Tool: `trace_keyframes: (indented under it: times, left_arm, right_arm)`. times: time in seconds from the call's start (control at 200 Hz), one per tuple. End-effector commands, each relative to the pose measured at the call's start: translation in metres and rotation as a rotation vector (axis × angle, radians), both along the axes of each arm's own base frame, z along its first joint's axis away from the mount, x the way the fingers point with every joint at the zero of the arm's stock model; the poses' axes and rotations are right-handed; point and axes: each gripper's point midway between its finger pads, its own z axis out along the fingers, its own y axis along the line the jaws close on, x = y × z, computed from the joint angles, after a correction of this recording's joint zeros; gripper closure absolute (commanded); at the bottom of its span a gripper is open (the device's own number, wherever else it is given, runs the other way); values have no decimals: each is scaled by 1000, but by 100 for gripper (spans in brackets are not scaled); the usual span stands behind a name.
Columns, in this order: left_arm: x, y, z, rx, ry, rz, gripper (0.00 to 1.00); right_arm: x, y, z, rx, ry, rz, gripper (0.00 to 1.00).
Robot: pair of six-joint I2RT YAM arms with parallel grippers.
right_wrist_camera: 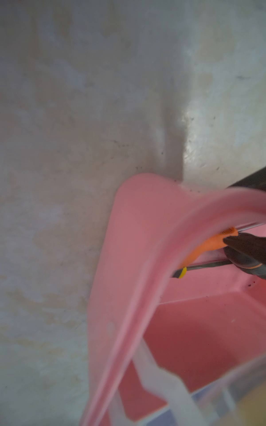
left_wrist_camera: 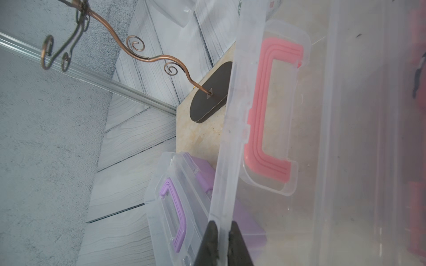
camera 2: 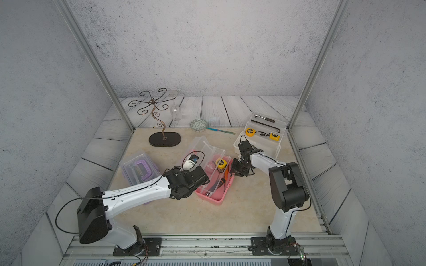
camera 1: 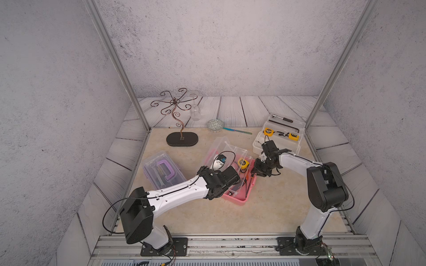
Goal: Close toolboxes
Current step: Close the toolbox lid.
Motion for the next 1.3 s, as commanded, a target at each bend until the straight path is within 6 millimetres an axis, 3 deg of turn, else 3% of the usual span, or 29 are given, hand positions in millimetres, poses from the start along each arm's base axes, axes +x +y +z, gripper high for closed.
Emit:
trace_keyframes:
  times: [0.0,0.165,0.365,0.43,0.525,0.59,1.066,1.296]
  left_arm:
    - [-2,-35,-4,-108,-15,-81,100]
    - [-14,-66,-8,-200,17,-197,100]
    - [-20,-86,-12,-230,49,-254,99]
    - [-22,-92,-11,-229,54,-265,91]
    - [-27,-102,-8,-262,71,-288,68]
    - [-30,-109,-7,-291,82,-302,59]
    - [-38,-151,12,-473,137,-368,28]
    - [-27,-167,18,-557,176,-379,21]
  right_arm:
    - [7,42,17,166,-42,89,67]
    - [10,49,18,205,-64,96,63]
    - [10,57,15,250,-65,101,63]
    - [9,57,14,250,-63,101,63]
    - [9,56,15,245,-70,101,62]
    - [9,56,14,244,-71,103,62]
    - [2,45,11,202,-79,96,54]
    - [-3,31,16,158,-99,96,47]
